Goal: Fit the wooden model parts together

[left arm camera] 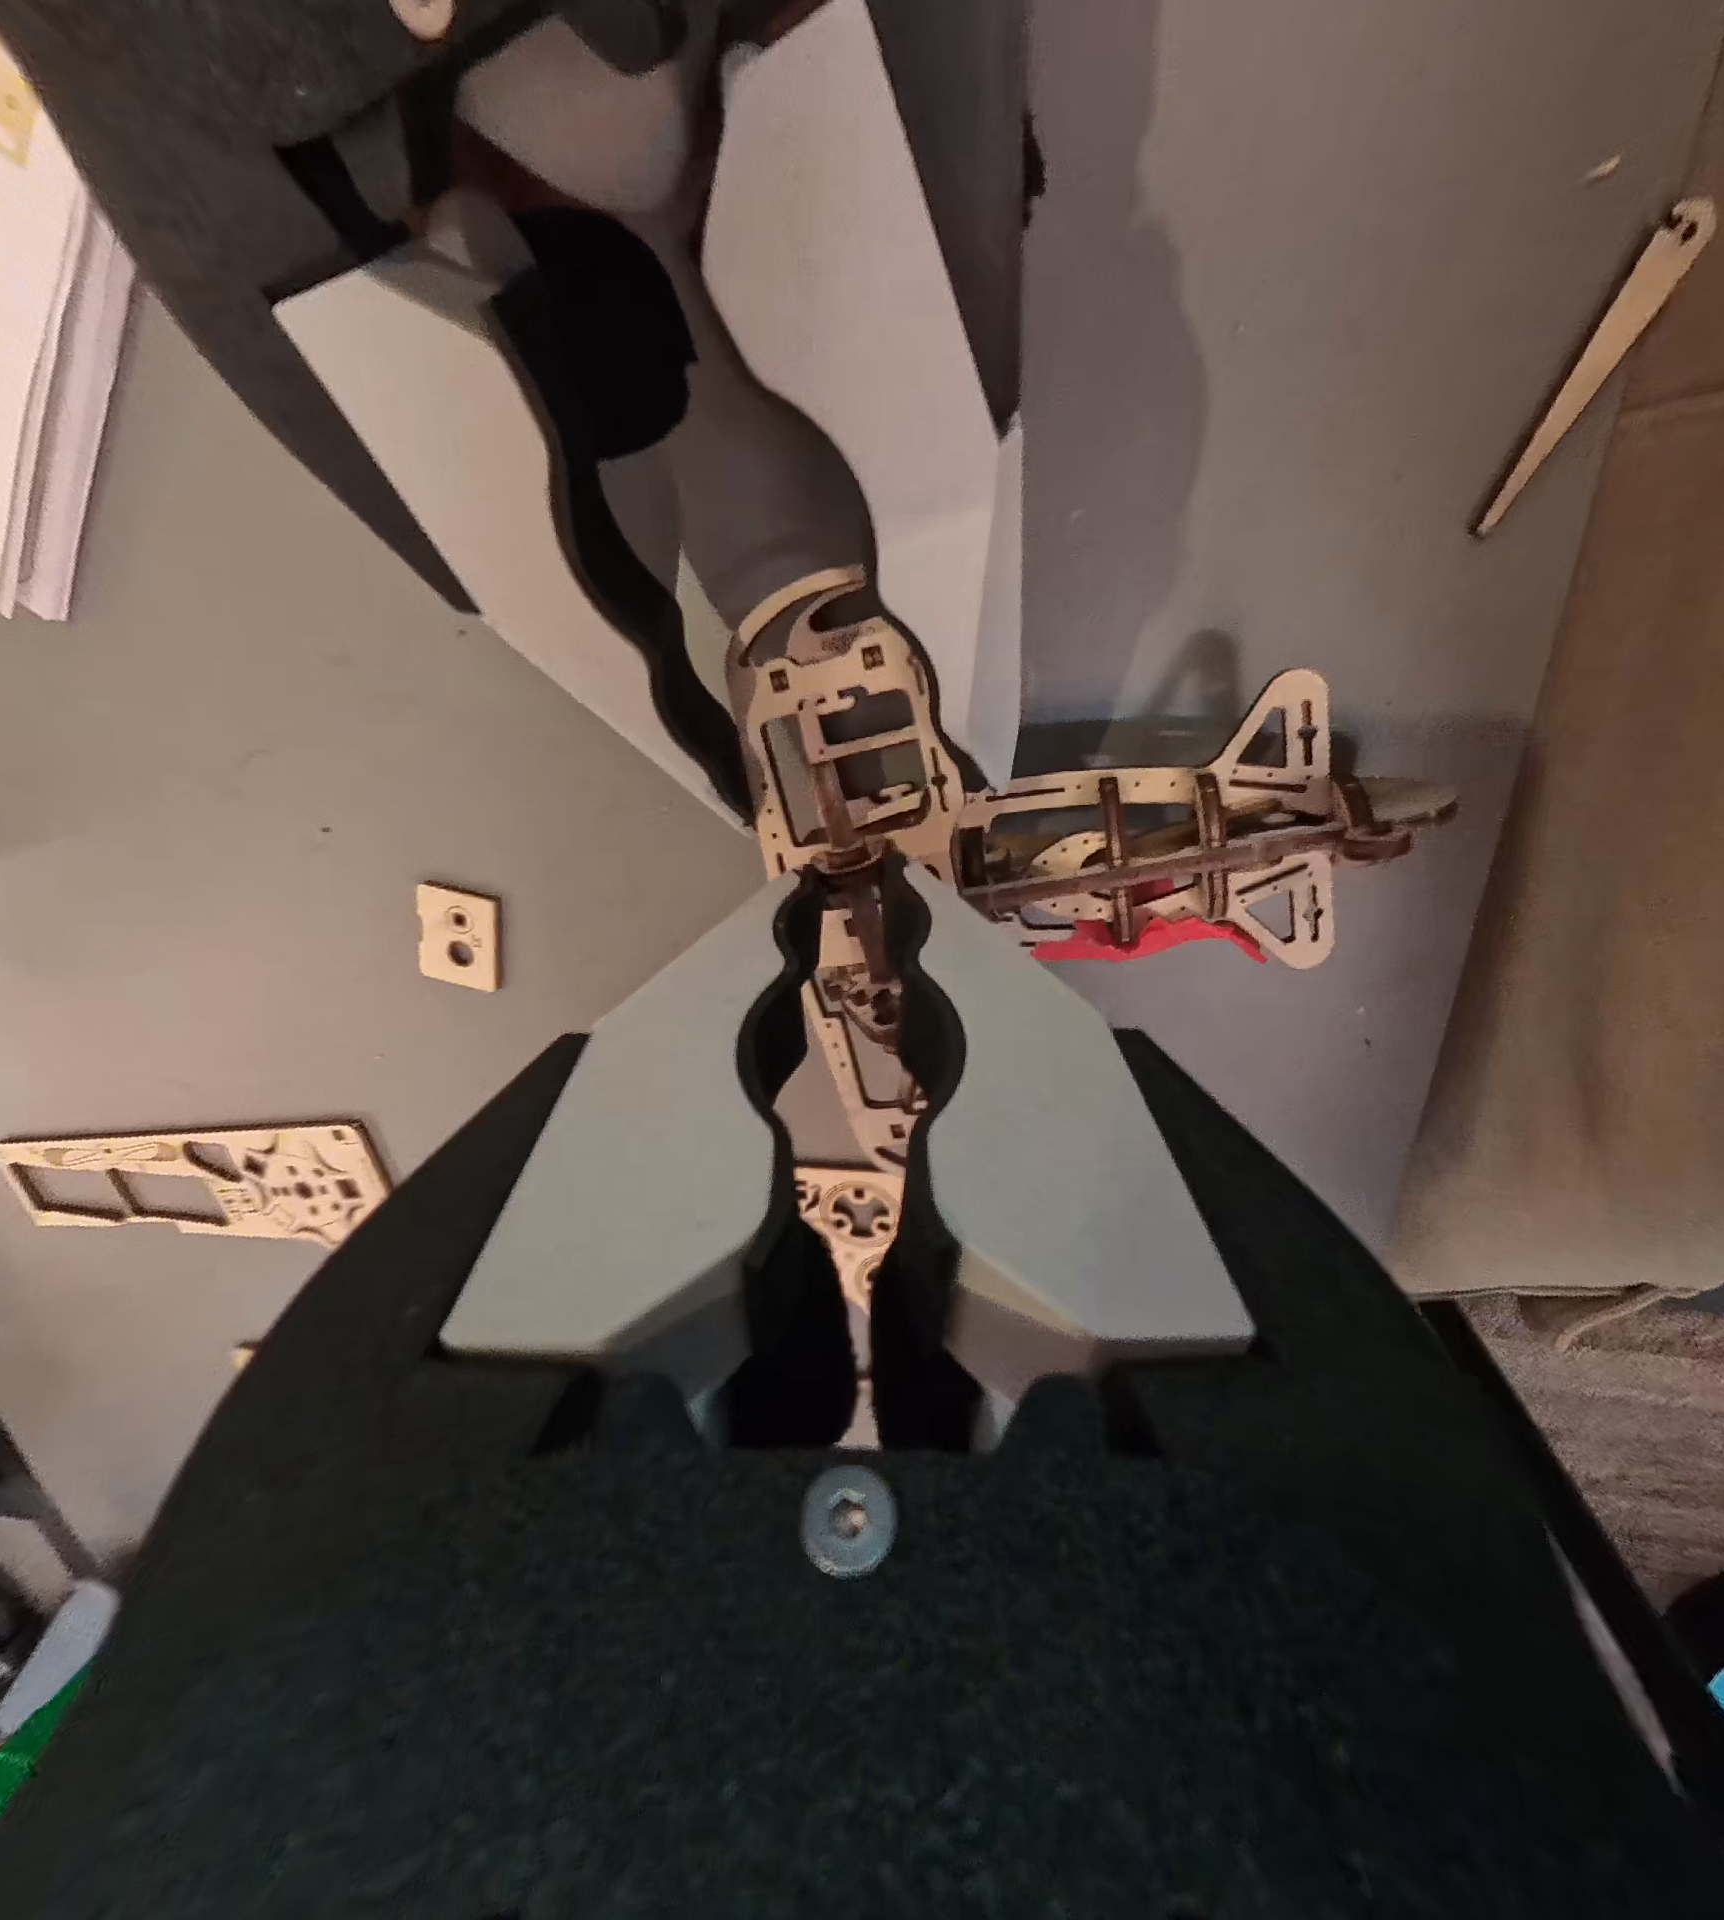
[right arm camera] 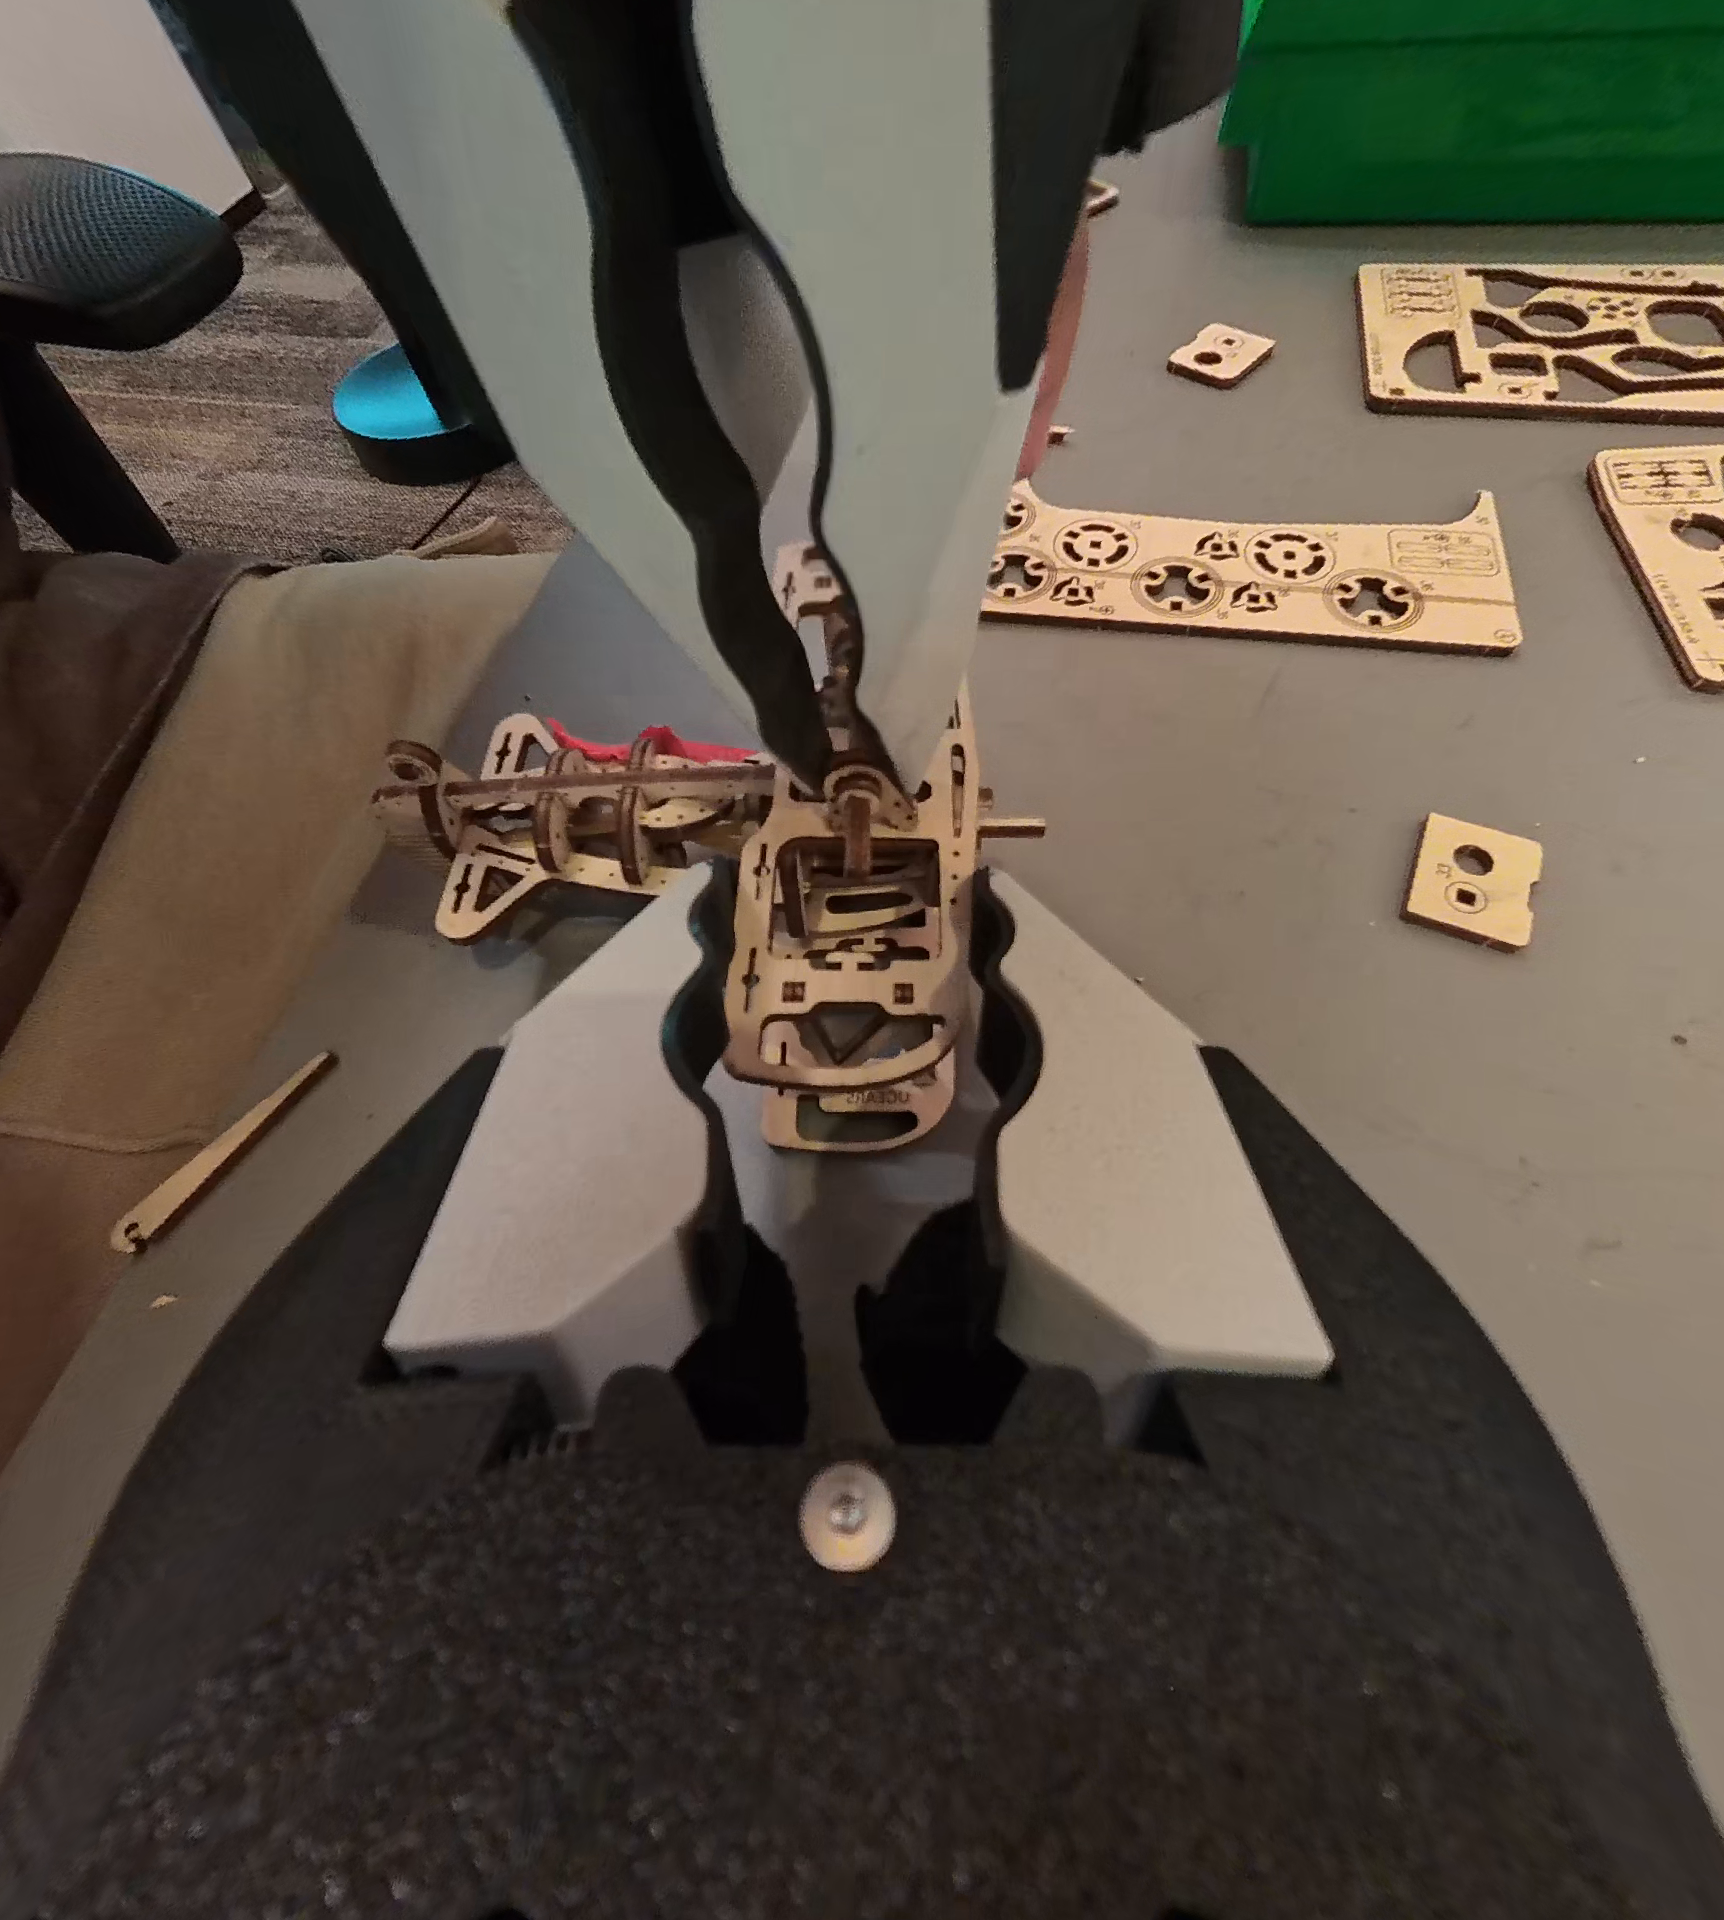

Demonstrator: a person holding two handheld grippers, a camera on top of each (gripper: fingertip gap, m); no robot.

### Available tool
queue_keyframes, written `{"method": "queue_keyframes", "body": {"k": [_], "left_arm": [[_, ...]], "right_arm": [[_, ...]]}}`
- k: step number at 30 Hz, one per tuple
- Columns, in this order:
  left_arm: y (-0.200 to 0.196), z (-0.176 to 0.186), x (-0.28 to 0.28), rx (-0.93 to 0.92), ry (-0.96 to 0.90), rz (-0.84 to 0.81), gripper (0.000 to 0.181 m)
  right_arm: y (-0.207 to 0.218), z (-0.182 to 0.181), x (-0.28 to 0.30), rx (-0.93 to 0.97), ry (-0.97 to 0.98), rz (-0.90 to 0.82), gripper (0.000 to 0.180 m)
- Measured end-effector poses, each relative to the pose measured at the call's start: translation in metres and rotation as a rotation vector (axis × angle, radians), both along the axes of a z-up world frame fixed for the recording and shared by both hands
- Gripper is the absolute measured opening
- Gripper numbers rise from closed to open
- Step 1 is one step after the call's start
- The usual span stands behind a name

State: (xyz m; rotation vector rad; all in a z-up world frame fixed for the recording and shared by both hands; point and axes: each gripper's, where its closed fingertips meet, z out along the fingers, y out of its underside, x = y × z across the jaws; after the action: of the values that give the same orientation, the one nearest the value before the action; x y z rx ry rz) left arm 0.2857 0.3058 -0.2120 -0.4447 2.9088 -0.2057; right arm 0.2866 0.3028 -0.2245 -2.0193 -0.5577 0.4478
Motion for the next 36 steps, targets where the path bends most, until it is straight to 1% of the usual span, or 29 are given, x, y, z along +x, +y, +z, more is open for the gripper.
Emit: {"method": "queue_keyframes", "body": {"k": [1, 9, 15, 25, 28, 34, 36], "left_arm": [[0.0005, -0.0003, 0.0, 0.018, -0.002, -0.006, 0.009], [0.0014, -0.0019, 0.0009, 0.128, -0.055, -0.035, 0.009], [0.0008, -0.0028, 0.0017, 0.149, -0.097, -0.035, 0.008], [0.0003, -0.0037, 0.002, 0.064, -0.144, 0.001, 0.009], [-0.0012, -0.0029, 0.0014, 0.024, -0.125, 0.042, 0.009], [0.0005, -0.0039, 0.0006, 0.038, -0.061, 0.025, 0.009], [0.0002, -0.0056, 0.0014, 0.048, -0.066, 0.024, 0.01]], "right_arm": [[0.0, -0.0001, 0.0, 0.0, 0.001, 0.0, 0.044], [-0.0005, -0.0004, 0.0003, -0.008, -0.003, 0.0, 0.044], [-0.0008, -0.0005, 0.0005, -0.009, -0.002, 0.0, 0.044], [-0.0009, -0.0001, 0.0008, -0.008, 0.013, 0.004, 0.044], [-0.0011, 0.0, 0.0006, -0.003, 0.012, 0.008, 0.044], [-0.0008, -0.0002, 0.0003, -0.01, 0.016, 0.006, 0.044], [-0.0014, -0.0008, 0.0007, -0.019, 0.004, 0.003, 0.044]]}}
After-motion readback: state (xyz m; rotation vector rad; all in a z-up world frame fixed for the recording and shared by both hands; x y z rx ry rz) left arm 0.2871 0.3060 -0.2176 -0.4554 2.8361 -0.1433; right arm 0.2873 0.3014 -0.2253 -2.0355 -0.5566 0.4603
